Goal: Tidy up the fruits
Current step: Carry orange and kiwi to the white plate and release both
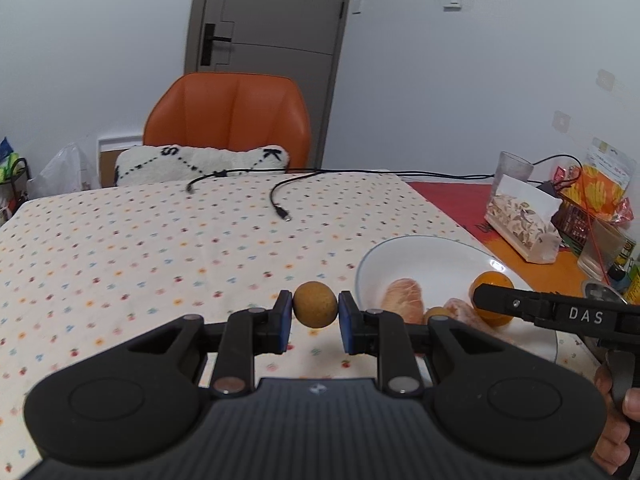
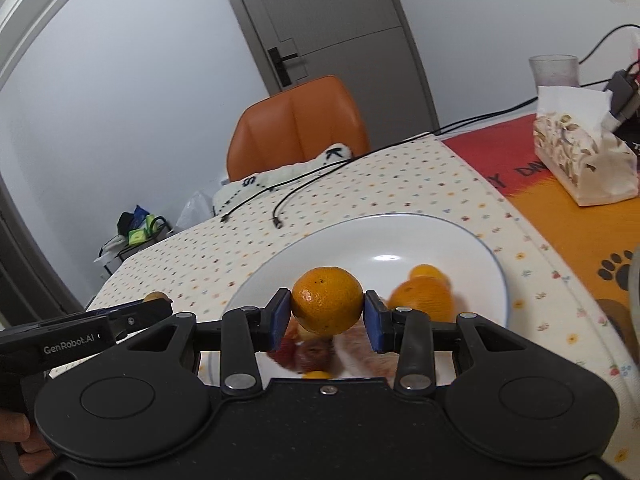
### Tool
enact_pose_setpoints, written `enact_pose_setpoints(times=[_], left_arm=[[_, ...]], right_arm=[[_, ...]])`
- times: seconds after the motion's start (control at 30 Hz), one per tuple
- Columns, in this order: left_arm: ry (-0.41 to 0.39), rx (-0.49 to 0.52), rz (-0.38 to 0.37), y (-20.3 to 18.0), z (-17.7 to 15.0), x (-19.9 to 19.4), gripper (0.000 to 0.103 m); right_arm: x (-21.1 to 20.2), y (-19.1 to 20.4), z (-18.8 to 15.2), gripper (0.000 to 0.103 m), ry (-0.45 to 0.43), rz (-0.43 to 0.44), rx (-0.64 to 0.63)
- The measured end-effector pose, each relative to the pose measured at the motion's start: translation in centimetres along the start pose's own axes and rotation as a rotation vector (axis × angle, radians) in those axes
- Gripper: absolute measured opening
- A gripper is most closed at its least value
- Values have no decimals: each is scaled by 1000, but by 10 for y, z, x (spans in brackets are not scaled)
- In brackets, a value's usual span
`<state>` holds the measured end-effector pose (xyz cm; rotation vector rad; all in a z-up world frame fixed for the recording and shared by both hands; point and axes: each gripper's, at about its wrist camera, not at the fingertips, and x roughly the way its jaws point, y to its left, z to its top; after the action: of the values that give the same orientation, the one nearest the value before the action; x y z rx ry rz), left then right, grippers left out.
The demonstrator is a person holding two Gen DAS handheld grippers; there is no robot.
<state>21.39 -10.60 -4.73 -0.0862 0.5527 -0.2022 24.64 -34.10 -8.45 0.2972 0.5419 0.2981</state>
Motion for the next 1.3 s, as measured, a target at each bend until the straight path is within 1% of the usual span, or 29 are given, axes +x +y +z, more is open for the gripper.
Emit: enact_pose_setpoints(times=[0.07,0.2,0.5,0.83,1.17,1.23,1.3], left_arm=[[1,9,-6,-4,2,3,23],[8,19,-17,-11,4,10,23],[23,44,-44,-27,6,24,23],[35,87,-87,-54,9,37,23],[8,133,-119,-84,14,45,23],[-7,146,-106,-88,13,46,27],[-2,146,-103,-87,14,46,29]], right_arm=[[2,-3,0,38,2,-6,5],[4,-6,1,43,-10,-12,9],[-7,-17,-1,43,-23,-9,22],[-20,-28,-6,43,-32,-12,46],[-30,-36,-9,43,-38,-11,62],[-31,-38,-11,43,-36,-11,66],[-32,-39,-13,43,-33,-10,72]])
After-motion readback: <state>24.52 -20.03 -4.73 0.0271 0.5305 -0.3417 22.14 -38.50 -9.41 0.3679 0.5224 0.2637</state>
